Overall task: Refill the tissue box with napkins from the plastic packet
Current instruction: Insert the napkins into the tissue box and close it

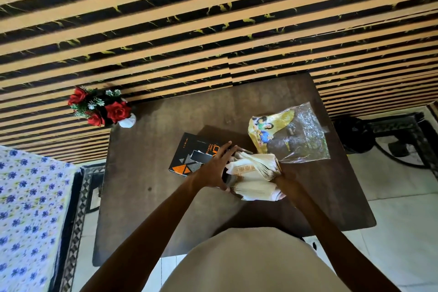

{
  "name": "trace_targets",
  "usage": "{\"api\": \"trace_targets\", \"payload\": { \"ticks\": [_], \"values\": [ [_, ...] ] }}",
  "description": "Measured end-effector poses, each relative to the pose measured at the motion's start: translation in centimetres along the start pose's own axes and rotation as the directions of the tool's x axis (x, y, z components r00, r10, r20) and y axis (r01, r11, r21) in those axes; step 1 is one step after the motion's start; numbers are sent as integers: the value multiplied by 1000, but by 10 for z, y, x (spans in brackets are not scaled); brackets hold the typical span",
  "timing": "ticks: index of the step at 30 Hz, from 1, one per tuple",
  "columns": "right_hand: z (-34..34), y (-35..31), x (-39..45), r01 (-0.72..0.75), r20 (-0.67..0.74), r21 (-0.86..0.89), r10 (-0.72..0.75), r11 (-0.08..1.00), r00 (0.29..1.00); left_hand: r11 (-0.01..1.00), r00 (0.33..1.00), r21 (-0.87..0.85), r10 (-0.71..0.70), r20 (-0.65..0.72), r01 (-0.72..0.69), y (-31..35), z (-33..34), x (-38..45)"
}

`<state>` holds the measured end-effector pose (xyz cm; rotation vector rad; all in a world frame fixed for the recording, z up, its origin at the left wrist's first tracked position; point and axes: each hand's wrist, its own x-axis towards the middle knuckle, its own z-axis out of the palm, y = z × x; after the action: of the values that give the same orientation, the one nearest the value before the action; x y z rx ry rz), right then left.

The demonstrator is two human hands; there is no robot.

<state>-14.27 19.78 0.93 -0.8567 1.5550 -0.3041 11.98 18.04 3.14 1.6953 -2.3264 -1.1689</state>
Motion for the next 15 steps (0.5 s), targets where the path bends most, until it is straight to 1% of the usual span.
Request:
{"api": "trace_targets", "payload": {
  "ticks": [3, 6, 8, 11, 13, 15],
  "values": [
    [0, -3, 2, 16, 10, 46, -17, 999, 1000, 999, 999, -44, -18, -29, 17, -4, 4, -2],
    [4, -8, 10, -48, 70, 81, 43, 996, 997, 995, 997, -103, -23, -71, 16, -8, 7, -4],
    [6, -7, 14, -94, 113, 107, 82, 990, 990, 985, 989, -171, -33, -142, 8, -6, 8, -3],
    [2, -5, 12, -154, 114, 174, 135, 973, 984, 965, 964, -258, -101, -247, 35, 0, 5, -5],
    [-4, -2, 8, -198, 136, 210, 173, 957, 976, 961, 954, -261, -156, -257, 87, 5, 5, -4],
    [-8, 2, 5, -205, 181, 188, 171, 960, 968, 951, 924, -241, -260, -281, 194, 14, 7, -2]
  ]
}}
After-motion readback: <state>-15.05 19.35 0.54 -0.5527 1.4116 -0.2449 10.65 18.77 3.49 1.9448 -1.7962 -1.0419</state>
